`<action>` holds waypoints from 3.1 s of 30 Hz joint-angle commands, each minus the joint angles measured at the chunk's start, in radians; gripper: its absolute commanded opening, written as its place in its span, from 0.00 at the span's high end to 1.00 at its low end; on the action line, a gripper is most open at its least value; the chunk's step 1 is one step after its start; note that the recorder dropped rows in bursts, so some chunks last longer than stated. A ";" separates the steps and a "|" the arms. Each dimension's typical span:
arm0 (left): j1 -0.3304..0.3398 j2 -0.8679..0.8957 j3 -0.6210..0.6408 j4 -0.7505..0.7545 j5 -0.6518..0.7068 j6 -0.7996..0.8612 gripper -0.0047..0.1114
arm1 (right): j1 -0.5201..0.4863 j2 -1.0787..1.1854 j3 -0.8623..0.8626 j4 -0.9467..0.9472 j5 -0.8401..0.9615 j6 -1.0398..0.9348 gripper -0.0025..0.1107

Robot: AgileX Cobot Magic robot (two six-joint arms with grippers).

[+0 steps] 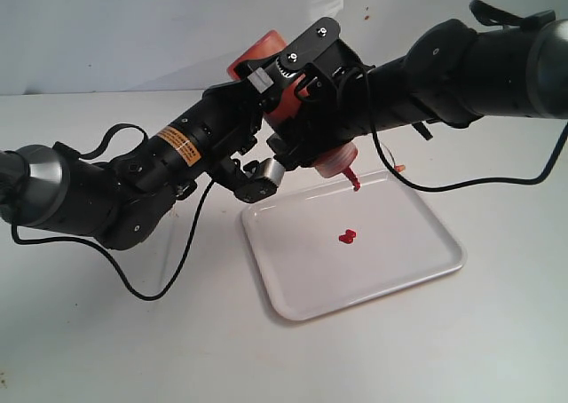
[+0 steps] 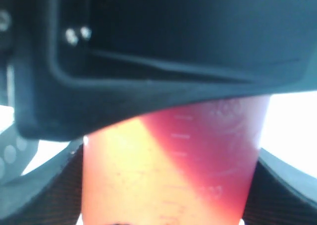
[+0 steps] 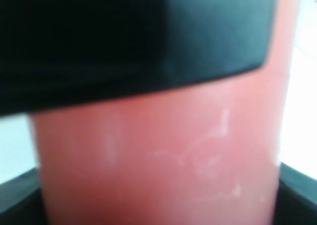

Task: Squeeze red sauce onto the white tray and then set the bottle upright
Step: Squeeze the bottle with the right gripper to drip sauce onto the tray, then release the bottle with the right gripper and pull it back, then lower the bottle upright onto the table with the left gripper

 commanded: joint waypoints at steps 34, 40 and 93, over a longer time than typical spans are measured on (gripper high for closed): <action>-0.005 -0.016 -0.005 -0.038 -0.113 -0.023 0.96 | -0.007 0.002 -0.005 -0.010 -0.001 0.004 0.84; -0.005 -0.016 0.007 -0.094 -0.113 -0.065 0.96 | -0.007 0.002 -0.005 -0.010 -0.001 0.004 0.19; 0.467 -0.067 0.392 0.419 -0.113 -2.373 0.96 | -0.373 -0.114 0.326 0.843 0.780 -0.777 0.05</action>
